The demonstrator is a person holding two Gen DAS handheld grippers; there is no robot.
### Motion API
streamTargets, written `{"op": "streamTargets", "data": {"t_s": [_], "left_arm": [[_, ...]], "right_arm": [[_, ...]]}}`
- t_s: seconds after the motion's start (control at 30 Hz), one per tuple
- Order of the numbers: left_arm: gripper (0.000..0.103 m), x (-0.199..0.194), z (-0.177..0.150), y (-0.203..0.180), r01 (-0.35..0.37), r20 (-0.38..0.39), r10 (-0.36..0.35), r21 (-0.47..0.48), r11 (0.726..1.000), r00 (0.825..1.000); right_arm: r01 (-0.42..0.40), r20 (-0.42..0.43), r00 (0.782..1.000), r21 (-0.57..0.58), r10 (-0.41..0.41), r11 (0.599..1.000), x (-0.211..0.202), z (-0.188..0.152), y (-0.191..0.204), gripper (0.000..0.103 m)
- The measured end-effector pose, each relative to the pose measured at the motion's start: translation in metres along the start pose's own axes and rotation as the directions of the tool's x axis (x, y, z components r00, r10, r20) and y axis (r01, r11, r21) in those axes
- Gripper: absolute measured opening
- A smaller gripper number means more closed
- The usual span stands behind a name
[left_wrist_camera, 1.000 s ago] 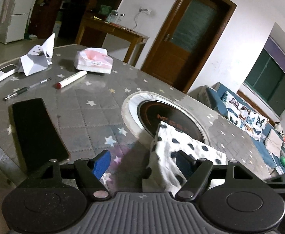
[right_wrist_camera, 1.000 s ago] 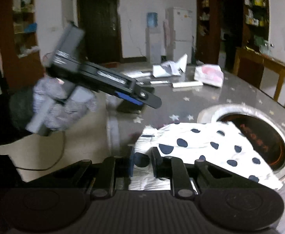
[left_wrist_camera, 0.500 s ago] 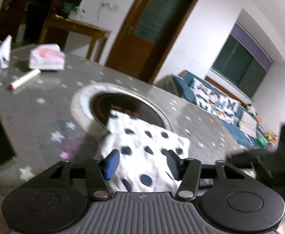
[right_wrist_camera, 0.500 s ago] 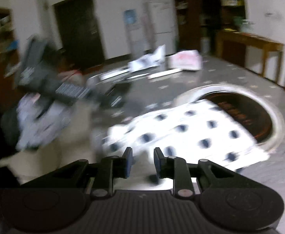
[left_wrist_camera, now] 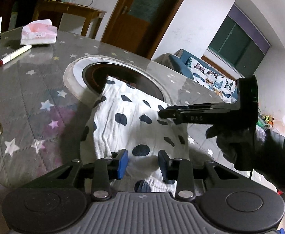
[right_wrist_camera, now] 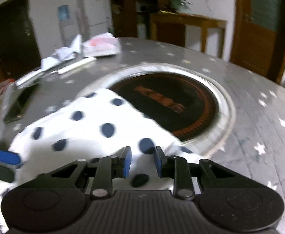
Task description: Fold clothes
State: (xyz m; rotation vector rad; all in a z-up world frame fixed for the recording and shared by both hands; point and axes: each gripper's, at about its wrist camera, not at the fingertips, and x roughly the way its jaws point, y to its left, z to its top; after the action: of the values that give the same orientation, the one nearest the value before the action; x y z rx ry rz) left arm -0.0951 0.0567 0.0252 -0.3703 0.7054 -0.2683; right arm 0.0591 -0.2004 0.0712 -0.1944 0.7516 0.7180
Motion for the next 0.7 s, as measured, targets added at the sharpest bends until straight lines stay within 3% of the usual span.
{"op": "streamTargets", "data": {"t_s": [0.27,0.43,0.7], "left_arm": [[0.037,-0.009,0.008,-0.002,0.003,0.029,-0.003,-0.01,1.0,1.0],[0.037,-0.004,0.006,0.007,-0.011,0.009,0.012,-0.037,0.999,1.0],[0.037,0.0,0.004,0.015,-0.011,-0.002,0.011,-0.068,0.998,1.0]], "right_arm": [[-0.082,0.029,0.996,-0.1,0.086,0.992,-0.007,0.029,0.025,0.026],[-0.153,-0.004,0.988,-0.174,0.155,0.973,0.024,0.048,0.054,0.03],[-0.088,-0.045,0.996,-0.19,0.081,0.978,0.071,0.058,0.06,0.031]]}}
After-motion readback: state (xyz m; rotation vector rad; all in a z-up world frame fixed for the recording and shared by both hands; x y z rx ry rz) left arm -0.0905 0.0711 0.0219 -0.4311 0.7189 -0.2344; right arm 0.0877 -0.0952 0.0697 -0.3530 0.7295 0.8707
